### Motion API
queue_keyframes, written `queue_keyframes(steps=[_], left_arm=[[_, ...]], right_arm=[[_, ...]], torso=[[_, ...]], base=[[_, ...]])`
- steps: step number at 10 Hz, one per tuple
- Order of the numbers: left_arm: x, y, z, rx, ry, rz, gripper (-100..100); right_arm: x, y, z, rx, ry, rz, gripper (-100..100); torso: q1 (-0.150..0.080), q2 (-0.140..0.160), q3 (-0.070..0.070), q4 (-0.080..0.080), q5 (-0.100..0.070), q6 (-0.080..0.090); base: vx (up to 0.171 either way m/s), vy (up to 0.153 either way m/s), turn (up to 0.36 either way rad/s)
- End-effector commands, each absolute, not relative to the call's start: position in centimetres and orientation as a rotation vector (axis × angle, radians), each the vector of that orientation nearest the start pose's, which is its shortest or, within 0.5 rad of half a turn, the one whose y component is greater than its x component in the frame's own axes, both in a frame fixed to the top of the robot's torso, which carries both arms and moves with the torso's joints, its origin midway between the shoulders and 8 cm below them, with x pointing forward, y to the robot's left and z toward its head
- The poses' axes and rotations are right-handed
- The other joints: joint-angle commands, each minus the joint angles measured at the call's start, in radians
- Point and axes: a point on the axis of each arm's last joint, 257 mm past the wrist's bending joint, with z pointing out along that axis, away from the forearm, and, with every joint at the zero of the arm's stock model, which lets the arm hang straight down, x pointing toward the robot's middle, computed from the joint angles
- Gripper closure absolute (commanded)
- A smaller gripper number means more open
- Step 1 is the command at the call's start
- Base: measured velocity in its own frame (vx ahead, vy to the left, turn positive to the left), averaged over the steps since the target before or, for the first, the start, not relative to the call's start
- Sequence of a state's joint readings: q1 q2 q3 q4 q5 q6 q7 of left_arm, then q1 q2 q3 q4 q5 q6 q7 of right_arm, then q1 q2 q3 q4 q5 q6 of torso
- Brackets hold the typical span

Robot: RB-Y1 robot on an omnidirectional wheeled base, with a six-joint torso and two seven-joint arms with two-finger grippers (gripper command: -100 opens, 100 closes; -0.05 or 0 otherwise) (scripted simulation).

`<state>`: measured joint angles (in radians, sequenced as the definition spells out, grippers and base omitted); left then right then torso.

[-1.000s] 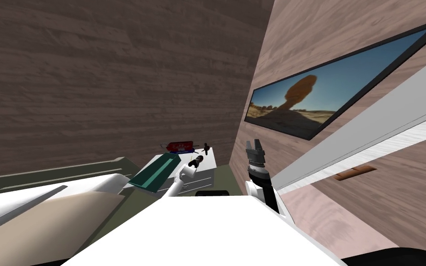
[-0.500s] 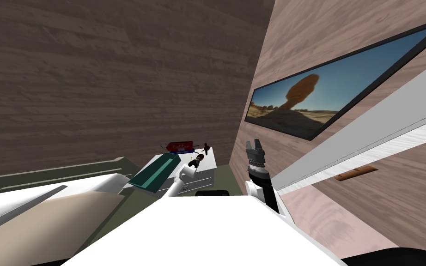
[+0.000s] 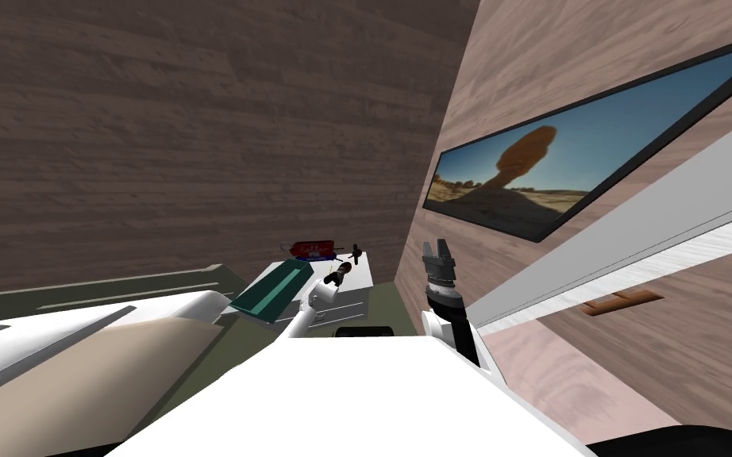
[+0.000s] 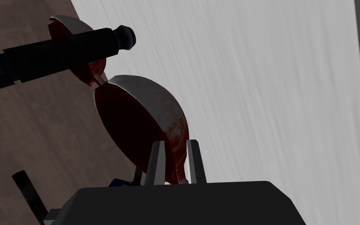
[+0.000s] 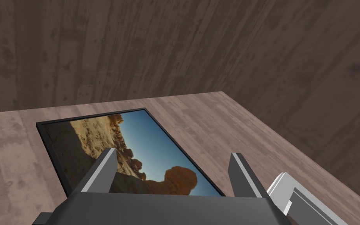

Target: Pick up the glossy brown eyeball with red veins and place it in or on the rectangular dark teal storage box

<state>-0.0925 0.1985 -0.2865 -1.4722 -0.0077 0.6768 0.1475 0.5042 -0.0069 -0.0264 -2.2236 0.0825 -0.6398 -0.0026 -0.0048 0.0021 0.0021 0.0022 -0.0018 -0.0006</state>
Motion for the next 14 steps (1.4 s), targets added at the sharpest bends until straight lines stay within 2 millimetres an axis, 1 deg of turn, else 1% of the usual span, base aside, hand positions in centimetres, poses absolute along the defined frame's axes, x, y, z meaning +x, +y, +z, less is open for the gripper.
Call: queue_keyframes(steps=[1,2,3,4,5,6,7,8,9,11,12,14], left_arm=[[50.7,17.3,-38.1,-1.447,1.878,-0.823,100],[51.8,17.2,-36.6,-1.432,1.849,-0.865,100],[51.8,17.2,-36.6,-1.432,1.849,-0.865,100],[53.2,17.4,-34.5,-1.406,1.802,-0.923,100],[53.7,17.5,-33.7,-1.398,1.786,-0.941,100],[54.5,17.9,-32.3,-1.380,1.753,-0.971,100],[54.9,18.1,-31.7,-1.371,1.737,-0.984,100],[55.7,18.6,-30.4,-1.353,1.707,-1.006,100],[56.0,18.9,-29.8,-1.345,1.693,-1.014,100],[57.1,20.2,-27.6,-1.309,1.641,-1.028,100],[57.8,21.9,-26.4,-1.282,1.604,-1.012,100],[58.3,25.1,-25.5,-1.245,1.555,-0.954,100]], right_arm=[[33.1,-27.3,2.3,0.531,0.616,1.250,0],[33.1,-27.3,2.3,0.531,0.616,1.250,0],[33.1,-27.3,2.3,0.531,0.616,1.250,0],[33.1,-27.3,2.3,0.531,0.616,1.250,0],[33.1,-27.3,2.3,0.531,0.616,1.250,0],[33.1,-27.3,2.3,0.531,0.616,1.250,0],[33.1,-27.3,2.3,0.531,0.616,1.250,0],[33.1,-27.3,2.3,0.531,0.616,1.250,0],[33.1,-27.3,2.3,0.531,0.616,1.250,0],[33.1,-27.3,2.3,0.531,0.616,1.250,0],[33.1,-27.3,2.3,0.531,0.616,1.250,0],[33.1,-27.3,2.3,0.530,0.616,1.250,0]], torso=[[0.000,0.000,0.000,0.000,0.000,0.000],[-0.003,0.002,0.001,0.000,-0.001,0.000],[-0.004,0.004,0.002,0.000,-0.001,0.000],[-0.003,0.003,0.002,0.000,0.000,0.001],[-0.003,0.004,0.002,0.001,-0.001,0.000],[-0.003,0.004,0.003,0.001,-0.001,0.000],[-0.003,0.005,0.003,0.001,-0.001,-0.001],[-0.002,0.005,0.003,0.001,0.000,0.000],[0.000,0.004,0.003,0.001,0.000,-0.001],[0.002,0.003,0.002,0.001,0.001,-0.001],[0.003,0.002,0.002,0.001,0.001,-0.001],[0.011,0.000,0.001,0.001,0.002,-0.002]], base=[[-0.070,-0.109,0.253],[-0.088,-0.125,0.261],[-0.068,-0.089,0.092],[-0.067,-0.091,0.276],[-0.086,-0.109,0.279],[-0.100,-0.108,0.287],[-0.077,-0.084,0.187],[-0.069,-0.053,0.185],[-0.068,-0.039,0.175],[-0.052,-0.029,0.160],[-0.023,0.025,0.147],[-0.010,0.135,0.020]])
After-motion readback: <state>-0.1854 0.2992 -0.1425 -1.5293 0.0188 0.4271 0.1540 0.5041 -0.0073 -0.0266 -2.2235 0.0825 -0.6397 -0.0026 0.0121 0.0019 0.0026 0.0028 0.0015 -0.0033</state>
